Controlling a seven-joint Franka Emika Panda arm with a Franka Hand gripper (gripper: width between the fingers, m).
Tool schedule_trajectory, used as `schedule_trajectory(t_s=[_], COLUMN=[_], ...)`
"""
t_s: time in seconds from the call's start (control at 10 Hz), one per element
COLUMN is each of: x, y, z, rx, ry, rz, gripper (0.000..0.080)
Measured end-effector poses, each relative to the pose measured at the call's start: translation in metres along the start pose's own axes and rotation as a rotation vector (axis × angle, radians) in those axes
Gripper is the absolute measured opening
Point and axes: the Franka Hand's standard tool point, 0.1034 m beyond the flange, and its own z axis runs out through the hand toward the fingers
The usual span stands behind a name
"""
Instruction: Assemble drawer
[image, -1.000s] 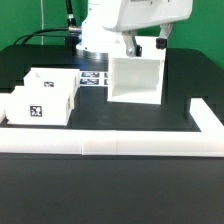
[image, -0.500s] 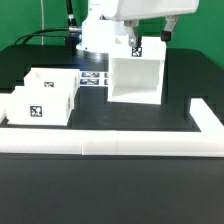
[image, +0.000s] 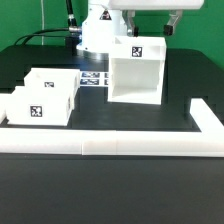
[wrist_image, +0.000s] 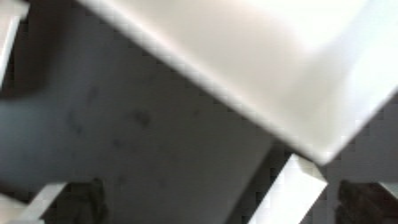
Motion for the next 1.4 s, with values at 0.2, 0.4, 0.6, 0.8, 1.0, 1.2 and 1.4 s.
schedule_trajectory(t_s=[0.2, 0.4, 0.6, 0.8, 1.0, 1.2, 1.4], x=[-0.011, -0.014, -0.014, -0.026, -0.042, -0.049, -0.052], y=[-0.019, -0.028, -0.028, -0.036, -0.05, -0.053, -0.053], z=[0.002, 0.006, 0.007, 0.016, 0.028, 0.034, 0.037], rx=[0.034, 0.061, 0.062, 0.065, 0.087, 0.086, 0.085], ry=[-0.019, -0.013, -0.014, -0.005, -0.017, -0.034, -0.035], rz=[0.182, 0.244, 0.244, 0.329, 0.405, 0.412, 0.411], gripper=[0.065, 0.065, 0.065, 0.065, 0.065, 0.065, 0.065])
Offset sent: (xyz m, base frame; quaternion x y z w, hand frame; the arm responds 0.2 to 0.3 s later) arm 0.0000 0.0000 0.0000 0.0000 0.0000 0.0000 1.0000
